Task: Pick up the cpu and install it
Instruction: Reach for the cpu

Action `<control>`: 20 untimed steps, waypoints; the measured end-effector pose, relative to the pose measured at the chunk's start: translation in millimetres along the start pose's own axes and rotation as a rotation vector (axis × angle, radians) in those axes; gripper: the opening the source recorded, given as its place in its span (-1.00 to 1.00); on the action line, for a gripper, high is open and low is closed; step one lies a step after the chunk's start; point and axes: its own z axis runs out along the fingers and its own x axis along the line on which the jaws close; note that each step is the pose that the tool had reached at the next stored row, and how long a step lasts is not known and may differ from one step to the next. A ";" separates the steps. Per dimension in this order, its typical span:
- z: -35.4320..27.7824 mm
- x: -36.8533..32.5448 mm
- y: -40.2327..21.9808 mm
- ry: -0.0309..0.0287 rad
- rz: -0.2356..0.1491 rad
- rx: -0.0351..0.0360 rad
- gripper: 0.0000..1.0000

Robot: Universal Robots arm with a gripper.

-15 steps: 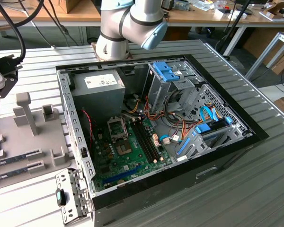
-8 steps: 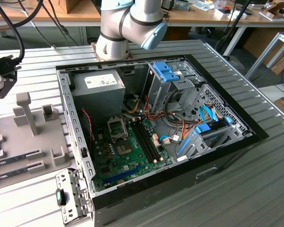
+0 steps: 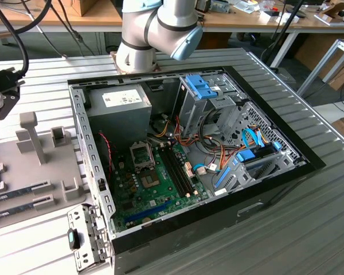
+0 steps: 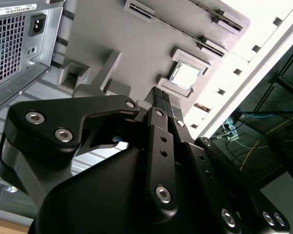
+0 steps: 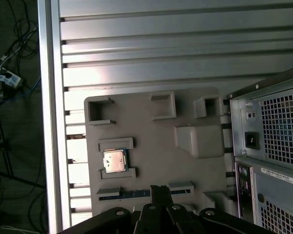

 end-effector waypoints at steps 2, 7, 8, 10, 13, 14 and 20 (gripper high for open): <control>0.2 0.5 0.0 0.0000 0.000 0.0001 -0.79; 0.8 1.5 -0.1 0.0001 0.000 0.0001 -0.79; 1.0 1.7 -0.2 0.0000 0.000 0.0000 -0.79; 1.1 2.1 -0.2 0.0001 0.000 0.0000 -0.79; 1.3 2.9 -0.3 0.0001 0.000 0.0001 -0.79; 1.4 3.3 -0.3 0.0000 0.000 0.0000 -0.79; 1.6 5.5 -0.5 0.0000 0.000 0.0000 -0.79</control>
